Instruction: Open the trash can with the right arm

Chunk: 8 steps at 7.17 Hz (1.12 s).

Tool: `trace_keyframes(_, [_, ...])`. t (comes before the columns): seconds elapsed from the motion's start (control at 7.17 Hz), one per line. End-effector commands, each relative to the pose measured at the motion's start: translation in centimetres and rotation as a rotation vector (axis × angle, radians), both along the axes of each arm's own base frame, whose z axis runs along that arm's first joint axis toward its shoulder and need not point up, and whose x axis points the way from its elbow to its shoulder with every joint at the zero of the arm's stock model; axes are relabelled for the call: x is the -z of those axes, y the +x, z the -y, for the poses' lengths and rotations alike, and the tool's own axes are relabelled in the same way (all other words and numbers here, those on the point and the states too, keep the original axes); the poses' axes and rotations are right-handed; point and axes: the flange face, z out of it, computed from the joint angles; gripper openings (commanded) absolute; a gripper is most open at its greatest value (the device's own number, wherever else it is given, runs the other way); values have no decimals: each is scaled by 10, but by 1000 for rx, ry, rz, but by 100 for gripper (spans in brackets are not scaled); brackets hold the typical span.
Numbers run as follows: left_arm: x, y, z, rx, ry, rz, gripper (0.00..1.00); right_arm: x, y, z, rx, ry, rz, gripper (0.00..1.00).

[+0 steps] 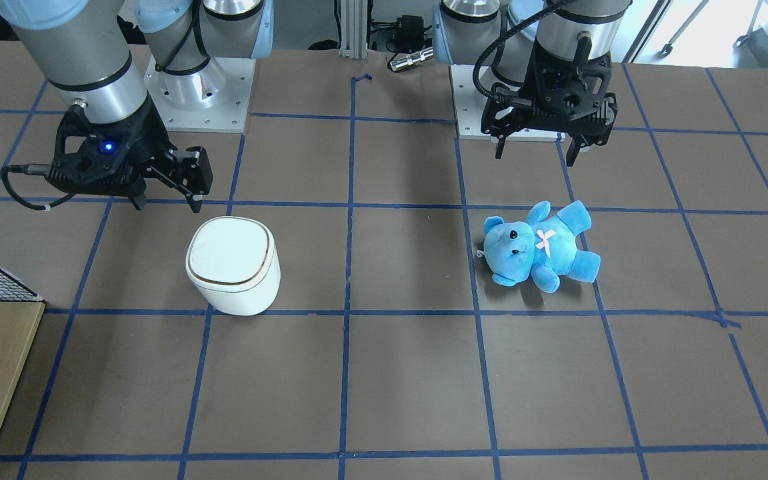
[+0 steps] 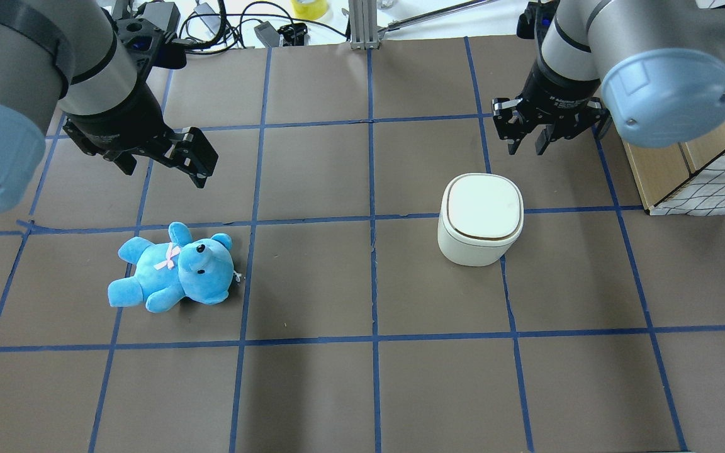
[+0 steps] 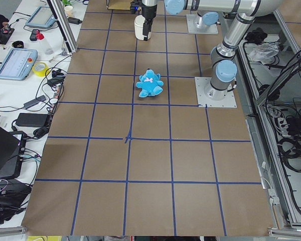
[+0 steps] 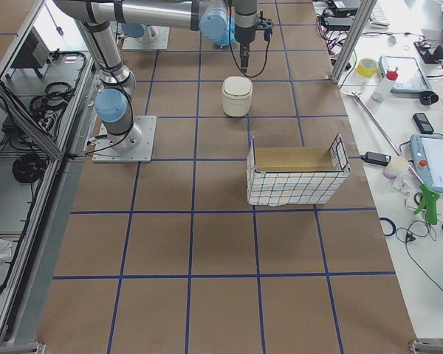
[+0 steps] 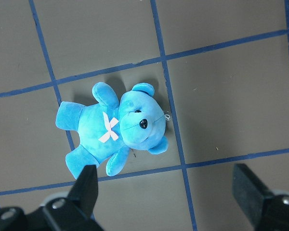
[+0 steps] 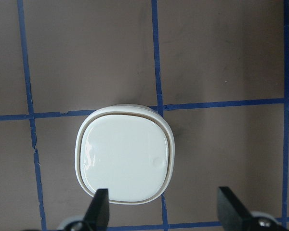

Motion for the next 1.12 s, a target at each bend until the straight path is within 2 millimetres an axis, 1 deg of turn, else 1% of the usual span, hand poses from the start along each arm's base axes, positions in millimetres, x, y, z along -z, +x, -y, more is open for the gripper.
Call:
trace_keyframes(0.0, [0, 0, 0, 0, 0, 0, 100, -21, 1, -27, -1, 24, 6, 100])
trace_keyframes(0.42, [0, 0, 0, 0, 0, 0, 100, -22, 3, -29, -6, 26, 11, 100])
trace_keyframes(0.98, [0, 0, 0, 0, 0, 0, 100, -19, 4, -29, -9, 32, 6, 100])
